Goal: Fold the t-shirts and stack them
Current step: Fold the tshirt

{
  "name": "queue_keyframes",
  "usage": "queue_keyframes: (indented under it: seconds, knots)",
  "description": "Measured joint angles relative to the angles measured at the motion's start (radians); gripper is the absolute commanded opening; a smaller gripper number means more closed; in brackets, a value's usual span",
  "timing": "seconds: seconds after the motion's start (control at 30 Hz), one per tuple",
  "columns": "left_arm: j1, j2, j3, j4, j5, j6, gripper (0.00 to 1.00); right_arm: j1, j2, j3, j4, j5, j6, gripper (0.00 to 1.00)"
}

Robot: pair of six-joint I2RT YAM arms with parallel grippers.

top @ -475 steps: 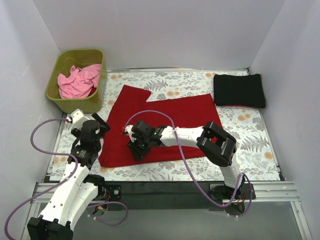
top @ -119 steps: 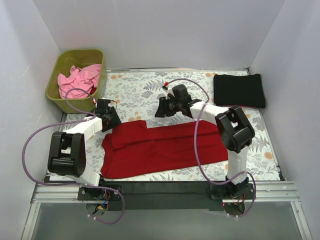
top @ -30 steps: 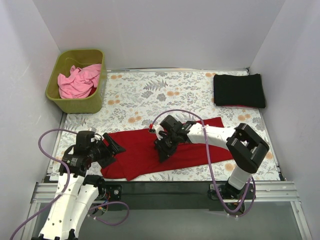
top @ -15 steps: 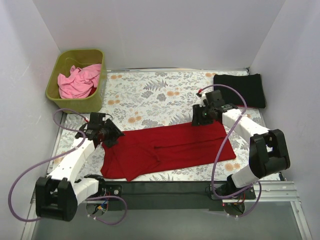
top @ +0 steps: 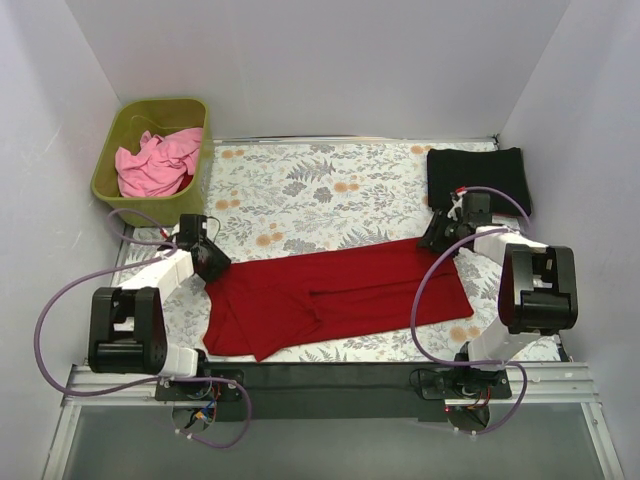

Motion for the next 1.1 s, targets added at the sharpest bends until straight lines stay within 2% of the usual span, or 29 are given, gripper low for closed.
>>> queue_keyframes:
  seconds: [0.23, 0.4, 0.53, 0.57, 0.67, 0.73, 0.87, 1.0, 1.1]
  knots:
    - [0.061, 0.101, 0.078, 0.045, -0.011, 0.046, 0.35, -0.066, -0.051, -0.082, 0.087, -0.016, 0.043, 0.46]
    - [0.069, 0.104, 0.085, 0.083, 0.016, 0.08, 0.44, -0.072, -0.098, -0.113, 0.073, 0.02, 0.034, 0.46]
    - [0.07, 0.047, 0.085, 0.082, 0.043, 0.098, 0.55, -0.077, -0.145, -0.125, 0.037, 0.023, 0.016, 0.46]
    - [0.067, 0.011, 0.085, 0.078, 0.048, 0.099, 0.6, -0.077, -0.163, -0.126, 0.029, 0.02, 0.013, 0.46]
    - [0.05, -0.133, 0.085, 0.064, 0.068, 0.096, 0.65, -0.063, -0.227, -0.128, 0.008, 0.01, -0.003, 0.46]
    - [0.017, -0.219, 0.085, 0.057, 0.072, 0.092, 0.65, -0.025, -0.269, -0.128, -0.002, -0.002, -0.019, 0.46]
    - [-0.105, -0.329, 0.079, 0.028, 0.083, 0.079, 0.65, 0.131, -0.322, -0.127, -0.021, -0.011, -0.058, 0.45]
    - [-0.219, -0.341, 0.016, 0.018, 0.093, 0.051, 0.65, 0.286, -0.324, -0.127, -0.041, -0.037, -0.086, 0.45]
    - [-0.252, -0.291, -0.036, 0.004, 0.098, 0.024, 0.62, 0.383, -0.297, -0.12, -0.053, -0.039, -0.098, 0.45]
